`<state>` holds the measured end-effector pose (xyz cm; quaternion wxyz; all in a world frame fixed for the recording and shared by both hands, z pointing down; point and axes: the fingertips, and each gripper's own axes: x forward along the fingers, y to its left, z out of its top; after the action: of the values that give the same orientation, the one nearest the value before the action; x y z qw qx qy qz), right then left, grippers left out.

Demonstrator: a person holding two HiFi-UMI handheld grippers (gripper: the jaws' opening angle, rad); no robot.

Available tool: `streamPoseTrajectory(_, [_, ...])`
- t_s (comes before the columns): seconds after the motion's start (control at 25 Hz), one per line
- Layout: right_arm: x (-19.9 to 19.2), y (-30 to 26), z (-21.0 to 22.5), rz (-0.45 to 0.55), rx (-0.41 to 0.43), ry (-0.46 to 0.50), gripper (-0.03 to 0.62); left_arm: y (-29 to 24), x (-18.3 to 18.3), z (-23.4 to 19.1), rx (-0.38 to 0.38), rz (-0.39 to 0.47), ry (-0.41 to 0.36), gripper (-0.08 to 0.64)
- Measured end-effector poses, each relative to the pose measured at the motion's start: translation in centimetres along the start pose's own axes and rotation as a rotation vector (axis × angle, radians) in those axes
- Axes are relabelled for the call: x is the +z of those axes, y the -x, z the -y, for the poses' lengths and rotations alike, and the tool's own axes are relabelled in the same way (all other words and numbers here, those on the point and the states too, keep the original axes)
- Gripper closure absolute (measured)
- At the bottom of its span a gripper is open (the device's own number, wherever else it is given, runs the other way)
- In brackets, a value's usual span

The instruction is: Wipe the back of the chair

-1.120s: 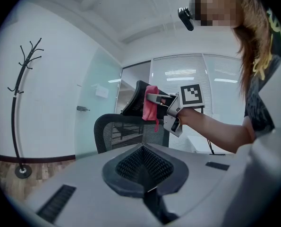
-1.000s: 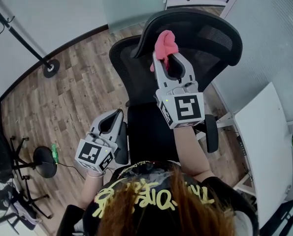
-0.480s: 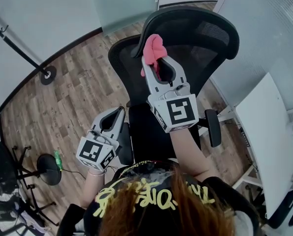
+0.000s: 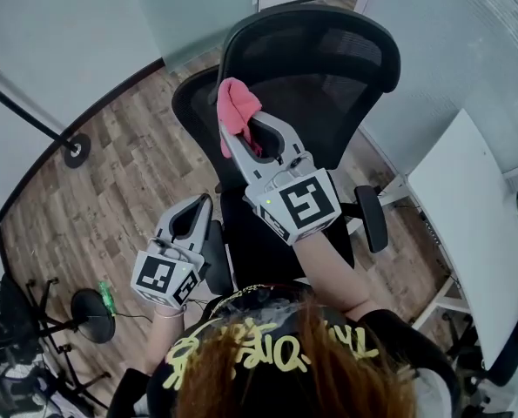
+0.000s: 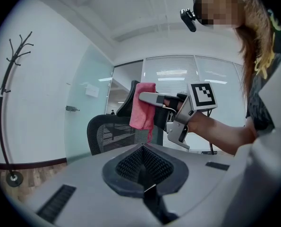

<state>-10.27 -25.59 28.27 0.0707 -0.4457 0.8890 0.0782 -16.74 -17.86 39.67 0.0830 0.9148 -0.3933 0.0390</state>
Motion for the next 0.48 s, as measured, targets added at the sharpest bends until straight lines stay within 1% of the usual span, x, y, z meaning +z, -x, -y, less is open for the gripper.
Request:
streamPoseTrajectory(0.08, [0.0, 1.4, 0.9, -0.006, -0.018, 0.018, 0.518, -0.2, 0.0, 0.3, 0.002, -0.001, -0.001, 0.569])
streamPoseTrajectory(0.2, [-0.3, 4.2, 3.7, -0.024, -0.073, 0.057, 0.518, -0.8, 0.2, 1.0, 0.006, -0.008, -0.004, 0.569])
streamPoseTrajectory(0.48, [-2.3, 11.6, 13.7, -0.119, -0.258, 0.142, 0.518, -3.4, 0.0, 3.8, -0.006, -0.025, -0.011, 0.57])
